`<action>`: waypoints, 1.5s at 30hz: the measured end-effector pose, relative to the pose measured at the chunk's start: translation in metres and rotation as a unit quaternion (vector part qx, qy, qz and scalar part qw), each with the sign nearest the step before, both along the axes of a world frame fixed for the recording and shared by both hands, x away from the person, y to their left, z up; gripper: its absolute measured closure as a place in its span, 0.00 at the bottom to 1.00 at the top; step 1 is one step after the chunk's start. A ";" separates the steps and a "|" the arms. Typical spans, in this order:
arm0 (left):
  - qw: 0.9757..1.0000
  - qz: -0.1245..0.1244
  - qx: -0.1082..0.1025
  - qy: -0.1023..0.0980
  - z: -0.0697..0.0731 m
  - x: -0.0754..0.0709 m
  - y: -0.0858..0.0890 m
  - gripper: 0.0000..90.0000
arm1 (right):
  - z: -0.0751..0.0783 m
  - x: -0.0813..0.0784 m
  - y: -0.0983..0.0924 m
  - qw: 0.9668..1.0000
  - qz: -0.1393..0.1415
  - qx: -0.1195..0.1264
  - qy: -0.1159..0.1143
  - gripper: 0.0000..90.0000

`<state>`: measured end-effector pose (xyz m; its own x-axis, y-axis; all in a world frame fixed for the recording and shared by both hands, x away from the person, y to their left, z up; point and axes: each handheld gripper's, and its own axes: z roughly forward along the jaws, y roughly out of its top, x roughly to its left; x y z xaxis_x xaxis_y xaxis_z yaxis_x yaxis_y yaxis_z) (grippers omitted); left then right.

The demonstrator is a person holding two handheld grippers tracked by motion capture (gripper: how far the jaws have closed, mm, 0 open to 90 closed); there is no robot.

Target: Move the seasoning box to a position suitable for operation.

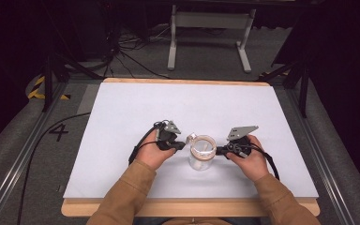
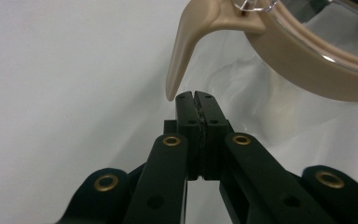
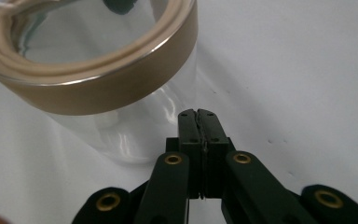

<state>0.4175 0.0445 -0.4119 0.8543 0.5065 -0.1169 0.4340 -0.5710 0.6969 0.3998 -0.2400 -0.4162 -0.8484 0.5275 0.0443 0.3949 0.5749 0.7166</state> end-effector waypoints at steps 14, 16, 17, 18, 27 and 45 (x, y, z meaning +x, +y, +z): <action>1.000 0.017 0.003 -0.013 -0.006 0.004 -0.005 1.00 | -0.002 -0.001 0.000 1.000 -0.006 0.006 -0.002 1.00; 1.000 0.015 0.005 -0.012 -0.006 0.004 -0.005 1.00 | -0.001 -0.001 0.000 1.000 -0.006 0.006 -0.003 1.00; 1.000 0.014 0.006 -0.012 -0.006 0.004 -0.005 1.00 | -0.001 -0.001 0.000 1.000 -0.005 0.006 -0.003 1.00; 1.000 0.013 0.006 -0.014 -0.006 0.004 -0.005 1.00 | -0.001 -0.001 0.000 1.000 -0.005 0.006 -0.003 1.00; 1.000 0.009 -0.012 -0.022 -0.009 0.009 -0.006 1.00 | -0.002 -0.004 0.001 1.000 -0.001 0.005 -0.001 1.00; 0.999 -0.016 -0.033 -0.024 -0.012 0.025 -0.020 1.00 | -0.004 -0.024 0.012 1.000 0.022 0.000 0.000 1.00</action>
